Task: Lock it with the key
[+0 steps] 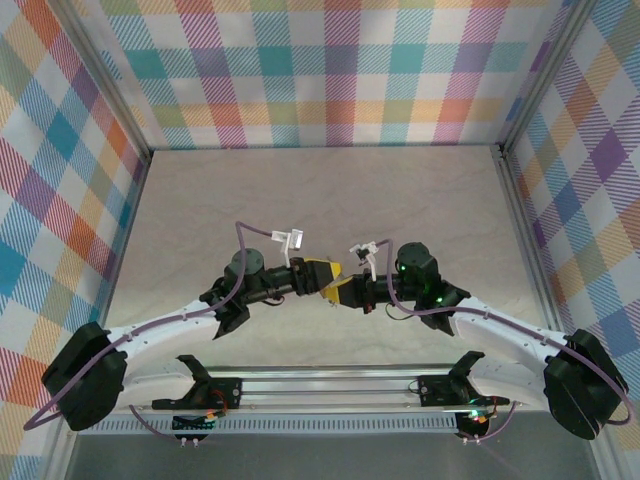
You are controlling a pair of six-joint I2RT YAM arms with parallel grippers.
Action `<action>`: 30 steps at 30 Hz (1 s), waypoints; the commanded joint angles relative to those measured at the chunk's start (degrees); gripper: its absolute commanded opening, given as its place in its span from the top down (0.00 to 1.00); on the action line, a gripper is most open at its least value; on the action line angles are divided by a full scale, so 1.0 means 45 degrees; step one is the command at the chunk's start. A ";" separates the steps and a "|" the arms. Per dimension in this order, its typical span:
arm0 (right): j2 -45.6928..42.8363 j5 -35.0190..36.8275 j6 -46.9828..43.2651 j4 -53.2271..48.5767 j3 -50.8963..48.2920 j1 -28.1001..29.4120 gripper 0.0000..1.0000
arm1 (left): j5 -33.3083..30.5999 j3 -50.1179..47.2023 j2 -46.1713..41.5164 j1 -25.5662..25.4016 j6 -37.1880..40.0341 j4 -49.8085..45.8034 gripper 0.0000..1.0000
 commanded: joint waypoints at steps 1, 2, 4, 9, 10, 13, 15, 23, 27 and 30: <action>-0.0082 -0.0856 0.0536 0.1393 0.0231 -0.0181 1.00 | 0.1152 -0.0358 0.0064 0.0170 -0.0889 0.3028 0.30; -0.0067 -0.0958 0.0645 0.1500 0.0231 -0.0242 1.00 | 0.1390 -0.0394 0.0148 0.0181 -0.1065 0.3415 0.31; -0.0035 -0.1120 0.0782 0.1707 0.0268 -0.0328 1.00 | 0.1898 -0.0457 0.0409 0.0194 -0.1438 0.4155 0.33; 0.0077 -0.1448 0.1181 0.2120 0.0348 -0.0514 1.00 | 0.2597 -0.0826 0.0896 0.0217 -0.2495 0.6369 0.37; 0.0135 -0.1510 0.1247 0.2194 0.0365 -0.0534 1.00 | 0.2727 -0.0851 0.0954 0.0220 -0.2632 0.6674 0.38; 0.0226 -0.1657 0.1390 0.2197 0.0456 -0.0669 1.00 | 0.3065 -0.0926 0.1116 0.0239 -0.3038 0.7455 0.41; 0.0197 -0.1722 0.1449 0.2170 0.0453 -0.0776 1.00 | 0.3231 -0.0984 0.1144 0.0229 -0.3218 0.7745 0.44; -0.0075 -0.1694 0.1486 0.1780 0.0429 -0.1248 1.00 | 0.3487 -0.1260 0.0697 0.0402 -0.3224 0.7617 0.49; -0.0183 -0.1703 0.1287 0.1325 0.0468 -0.1287 1.00 | 0.3601 -0.1307 0.0571 0.0497 -0.3224 0.7580 0.50; -0.0196 -0.1669 0.0921 0.0485 0.0662 -0.1306 1.00 | 0.3737 -0.1283 0.0497 0.0614 -0.3165 0.7406 0.54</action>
